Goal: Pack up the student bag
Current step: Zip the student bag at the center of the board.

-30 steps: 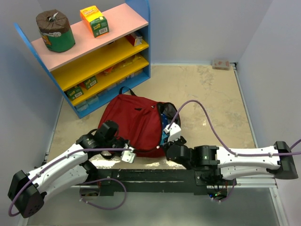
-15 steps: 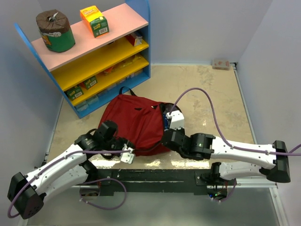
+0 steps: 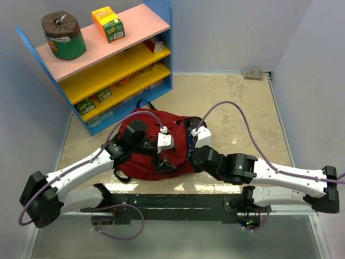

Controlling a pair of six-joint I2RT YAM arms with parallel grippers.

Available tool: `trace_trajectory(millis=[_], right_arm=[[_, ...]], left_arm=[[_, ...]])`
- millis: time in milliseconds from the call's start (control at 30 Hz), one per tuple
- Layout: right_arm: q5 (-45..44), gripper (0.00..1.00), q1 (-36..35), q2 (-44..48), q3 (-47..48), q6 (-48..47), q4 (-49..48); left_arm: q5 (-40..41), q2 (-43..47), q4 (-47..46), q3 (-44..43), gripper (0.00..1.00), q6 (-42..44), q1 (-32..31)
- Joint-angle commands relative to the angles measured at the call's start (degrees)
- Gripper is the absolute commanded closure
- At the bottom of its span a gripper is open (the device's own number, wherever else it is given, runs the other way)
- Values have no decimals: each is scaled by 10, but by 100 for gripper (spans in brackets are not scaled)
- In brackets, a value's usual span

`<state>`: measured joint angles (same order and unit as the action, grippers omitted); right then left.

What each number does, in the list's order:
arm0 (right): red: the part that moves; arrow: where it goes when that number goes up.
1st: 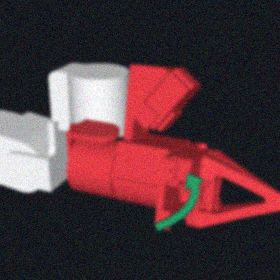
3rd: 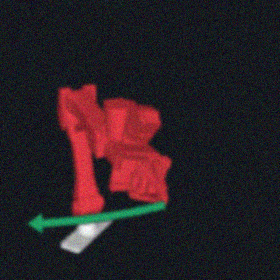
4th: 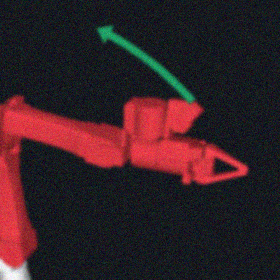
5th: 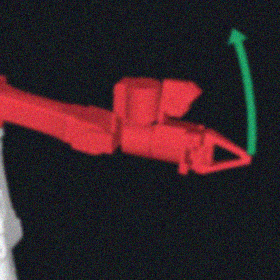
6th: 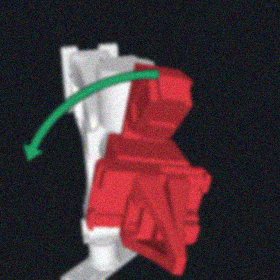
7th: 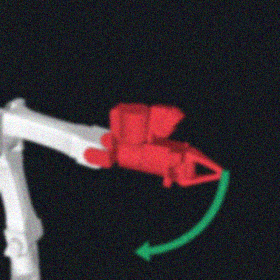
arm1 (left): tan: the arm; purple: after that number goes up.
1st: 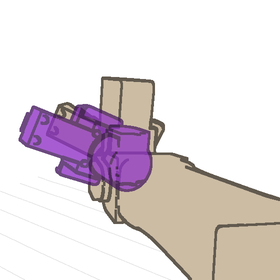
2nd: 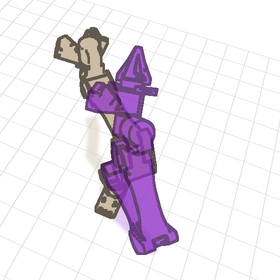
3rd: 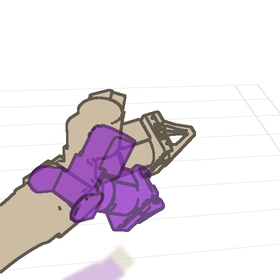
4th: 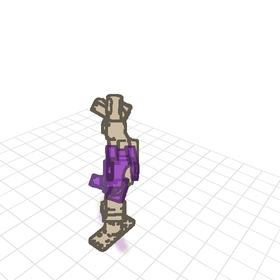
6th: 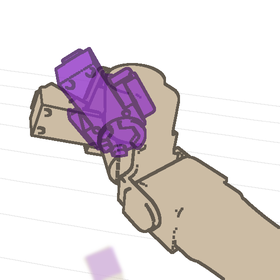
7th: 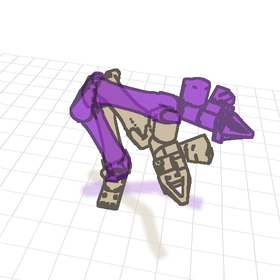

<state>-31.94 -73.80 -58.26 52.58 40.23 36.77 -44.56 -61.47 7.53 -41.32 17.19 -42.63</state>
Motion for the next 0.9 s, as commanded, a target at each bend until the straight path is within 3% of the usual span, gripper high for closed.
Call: trace_trajectory(millis=[0,333,467,600,767,833,867], right_arm=[[14,100,2,24,-12,1,-42],[40,100,3,21,-13,2,-47],[50,100,3,26,-17,6,-47],[72,100,3,24,-27,18,-52],[95,100,2,10,-27,36,-66],[80,100,3,2,-17,49,-51],[78,100,3,0,-13,52,-42]], left_arm=[[-22,-35,-101,17,18,-130,-34],[6,-75,-142,41,18,-164,-79],[66,-80,-142,55,21,-141,-103],[111,-89,-151,73,42,-116,-127],[165,-100,-165,68,62,-89,-150],[169,-102,-160,63,74,-73,-153],[171,-102,-151,62,85,-66,-156]])
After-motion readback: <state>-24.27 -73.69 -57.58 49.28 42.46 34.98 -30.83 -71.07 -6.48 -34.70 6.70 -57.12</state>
